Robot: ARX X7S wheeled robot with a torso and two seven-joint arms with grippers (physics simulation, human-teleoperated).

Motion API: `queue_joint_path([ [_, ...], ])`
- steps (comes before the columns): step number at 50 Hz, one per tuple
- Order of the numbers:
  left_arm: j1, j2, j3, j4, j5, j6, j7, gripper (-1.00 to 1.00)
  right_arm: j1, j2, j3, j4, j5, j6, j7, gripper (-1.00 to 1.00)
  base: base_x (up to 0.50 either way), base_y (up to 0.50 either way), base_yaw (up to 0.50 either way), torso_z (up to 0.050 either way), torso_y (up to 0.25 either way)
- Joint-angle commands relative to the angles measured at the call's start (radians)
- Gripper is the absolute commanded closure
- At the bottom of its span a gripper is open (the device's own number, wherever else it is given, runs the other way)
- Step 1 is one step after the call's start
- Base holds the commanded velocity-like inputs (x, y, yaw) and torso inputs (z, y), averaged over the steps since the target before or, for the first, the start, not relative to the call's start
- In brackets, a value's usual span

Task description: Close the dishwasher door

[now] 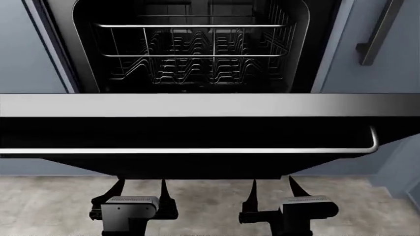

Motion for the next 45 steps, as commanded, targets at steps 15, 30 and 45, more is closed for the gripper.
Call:
queue_joint_path([
  [15,0.001,-0.005,0.005,-0.003,-0.009,0.011,-0.006,-1.0,-0.003,0.006,-0.01,-0.002,-0.005,-0.006,0.013,-1.0,0.1,0.0,0.0,0.0,0.0],
  [30,-0.003,-0.008,0.012,-0.007,-0.013,0.011,-0.005,-1.0,0.001,0.006,-0.011,0.002,0.006,-0.003,0.015,-1.0,0.07,0.0,0.0,0.0,0.0],
  [45,-0.012,-0.012,0.017,-0.001,-0.016,-0.019,-0.02,-1.0,0.03,-0.001,-0.006,0.002,-0.034,0.023,0.073,-1.0,0.0,0.0,0.0,0.0,0.0],
])
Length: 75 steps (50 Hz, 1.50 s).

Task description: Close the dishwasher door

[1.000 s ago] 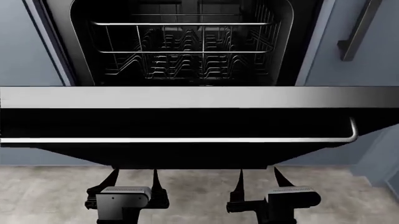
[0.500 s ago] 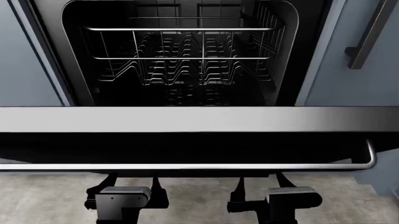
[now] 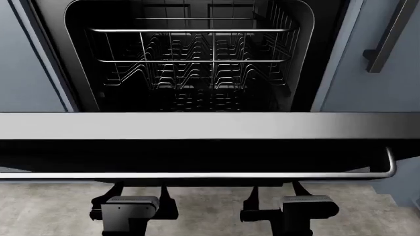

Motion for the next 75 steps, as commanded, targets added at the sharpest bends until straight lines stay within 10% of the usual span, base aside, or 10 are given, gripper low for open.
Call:
queue_joint_path([
  [1,-0.007,-0.003,0.002,0.007,-0.008,-0.023,-0.009,-1.0,0.027,-0.006,0.004,-0.002,-0.026,0.022,0.041,-1.0,0.0,0.0,0.0,0.0,0.0],
  [43,-0.259,-0.066,-0.055,0.164,-0.176,-0.36,-0.048,-1.0,0.342,0.047,0.061,-0.185,0.101,0.469,0.053,-1.0,0.0,0.0,0.0,0.0,0.002],
  [75,-0.531,0.005,-0.007,-0.113,-0.184,-0.455,-0.002,-1.0,0.71,-0.051,-0.003,0.279,0.034,0.475,0.017,-1.0,0.0,0.0,0.0,0.0,0.003],
])
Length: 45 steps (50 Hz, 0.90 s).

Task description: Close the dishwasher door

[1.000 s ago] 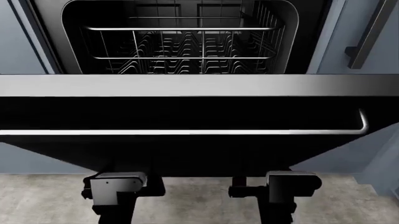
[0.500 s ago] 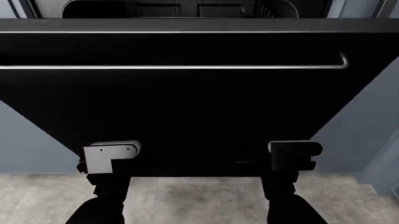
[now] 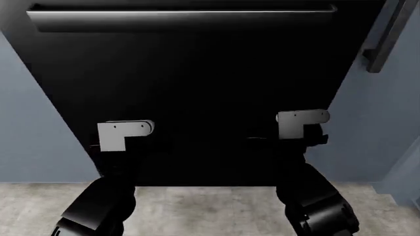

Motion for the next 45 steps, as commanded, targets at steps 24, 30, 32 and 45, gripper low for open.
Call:
queue_joint_path([
  [24,-0.161,0.078,0.035,-0.332,0.031,0.068,0.068,-1.0,0.235,-0.063,-0.012,0.419,-0.138,-0.128,-0.015,-1.0,0.0,0.0,0.0,0.0,0.0],
  [30,-0.158,0.078,0.039,-0.327,0.032,0.067,0.064,-1.0,0.228,-0.057,-0.012,0.413,-0.137,-0.123,-0.01,-1.0,0.02,0.0,0.01,0.0,-0.003],
  [32,-0.159,0.078,0.041,-0.328,0.033,0.067,0.063,-1.0,0.229,-0.056,-0.012,0.413,-0.137,-0.121,-0.009,-1.0,0.02,0.0,0.0,0.0,0.0],
  [45,-0.109,0.04,0.035,-0.226,0.024,0.042,0.03,-1.0,0.127,-0.001,0.001,0.191,-0.103,-0.039,0.011,-1.0,0.01,0.0,0.0,0.0,-0.003],
])
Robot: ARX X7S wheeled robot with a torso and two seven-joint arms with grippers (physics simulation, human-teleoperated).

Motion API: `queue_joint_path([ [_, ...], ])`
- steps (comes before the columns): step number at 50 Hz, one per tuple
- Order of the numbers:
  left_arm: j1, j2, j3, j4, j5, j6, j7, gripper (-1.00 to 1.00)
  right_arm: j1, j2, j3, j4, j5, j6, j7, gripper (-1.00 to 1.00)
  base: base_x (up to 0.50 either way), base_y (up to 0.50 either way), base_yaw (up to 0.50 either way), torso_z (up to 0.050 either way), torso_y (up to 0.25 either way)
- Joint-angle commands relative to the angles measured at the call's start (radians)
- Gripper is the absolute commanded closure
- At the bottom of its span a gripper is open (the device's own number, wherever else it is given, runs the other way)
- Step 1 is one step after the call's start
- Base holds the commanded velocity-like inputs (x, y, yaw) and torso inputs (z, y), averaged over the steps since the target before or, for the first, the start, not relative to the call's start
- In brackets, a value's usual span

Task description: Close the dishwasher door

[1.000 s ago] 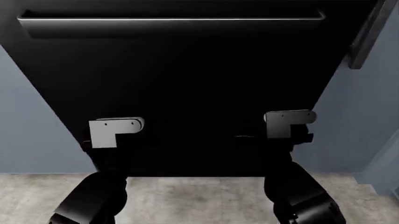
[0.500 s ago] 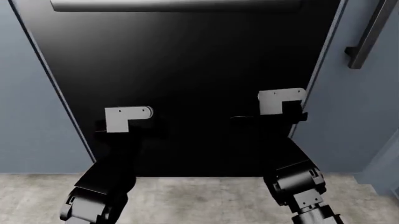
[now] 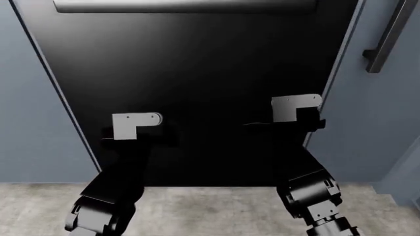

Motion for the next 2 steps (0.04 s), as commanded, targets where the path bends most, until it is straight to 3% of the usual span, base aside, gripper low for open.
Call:
queue_joint_path([
  [1,0.046,-0.036,-0.001,0.093,0.0,-0.021,-0.034,-1.0,-0.065,0.077,0.042,-0.171,-0.007,0.092,0.008,-1.0,0.0,0.0,0.0,0.0,0.0],
  [2,0.056,-0.043,-0.002,0.116,0.0,-0.024,-0.041,-1.0,-0.08,0.086,0.044,-0.211,-0.001,0.107,0.011,-1.0,0.0,0.0,0.0,0.0,0.0],
])
